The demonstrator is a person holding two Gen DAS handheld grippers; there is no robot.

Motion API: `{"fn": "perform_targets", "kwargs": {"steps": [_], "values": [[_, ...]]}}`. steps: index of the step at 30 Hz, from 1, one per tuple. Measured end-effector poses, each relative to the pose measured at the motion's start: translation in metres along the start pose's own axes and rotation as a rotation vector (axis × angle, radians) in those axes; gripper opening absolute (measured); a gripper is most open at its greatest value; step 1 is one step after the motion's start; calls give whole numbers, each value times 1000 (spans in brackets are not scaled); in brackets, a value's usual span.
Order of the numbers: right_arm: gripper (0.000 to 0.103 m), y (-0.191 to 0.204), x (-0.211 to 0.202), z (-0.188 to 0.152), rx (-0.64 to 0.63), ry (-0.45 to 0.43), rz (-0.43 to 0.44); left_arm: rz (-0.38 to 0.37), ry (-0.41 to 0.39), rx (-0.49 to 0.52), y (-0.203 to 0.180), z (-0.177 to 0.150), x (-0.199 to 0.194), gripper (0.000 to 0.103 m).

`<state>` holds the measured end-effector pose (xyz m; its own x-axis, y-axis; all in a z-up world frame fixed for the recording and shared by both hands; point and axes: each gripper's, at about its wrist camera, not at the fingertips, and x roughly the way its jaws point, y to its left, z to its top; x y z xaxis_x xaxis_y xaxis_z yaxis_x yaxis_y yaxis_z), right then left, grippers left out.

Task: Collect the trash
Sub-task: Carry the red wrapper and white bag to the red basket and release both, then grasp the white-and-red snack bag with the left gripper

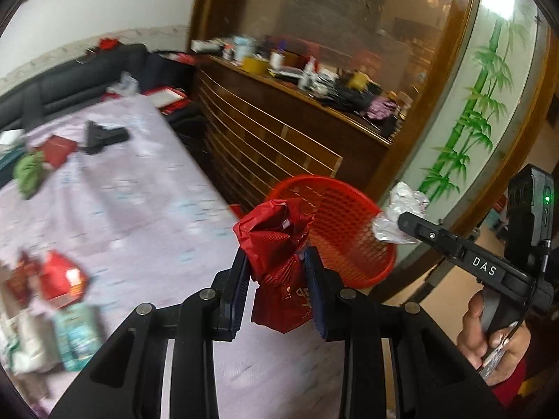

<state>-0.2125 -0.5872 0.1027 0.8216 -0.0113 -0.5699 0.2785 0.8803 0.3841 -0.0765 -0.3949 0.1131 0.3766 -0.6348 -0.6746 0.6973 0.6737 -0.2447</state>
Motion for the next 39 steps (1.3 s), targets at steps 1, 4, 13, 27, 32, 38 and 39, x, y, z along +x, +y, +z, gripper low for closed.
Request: {"fn": "perform_targets", "kwargs": {"steps": [1, 4, 13, 27, 32, 38, 39], "values": [[27, -10, 2, 4, 18, 1, -2, -8, 12, 4, -7, 4, 12, 30], [27, -30, 12, 12, 57, 15, 6, -31, 42, 19, -26, 12, 45, 31], [50, -66, 48, 26, 147, 65, 35, -50, 51, 58, -43, 11, 70, 55], [50, -38, -2, -4, 119, -42, 6, 85, -54, 89, -6, -32, -20, 65], [50, 12, 3, -25, 50, -4, 66, 145, -77, 30, 37, -62, -64, 65], [50, 83, 15, -52, -87, 63, 135, 271, -113, -17, 86, -93, -115, 65], [51, 96, 17, -57, -108, 76, 150, 282, -116, -32, 95, -99, -123, 65]]}}
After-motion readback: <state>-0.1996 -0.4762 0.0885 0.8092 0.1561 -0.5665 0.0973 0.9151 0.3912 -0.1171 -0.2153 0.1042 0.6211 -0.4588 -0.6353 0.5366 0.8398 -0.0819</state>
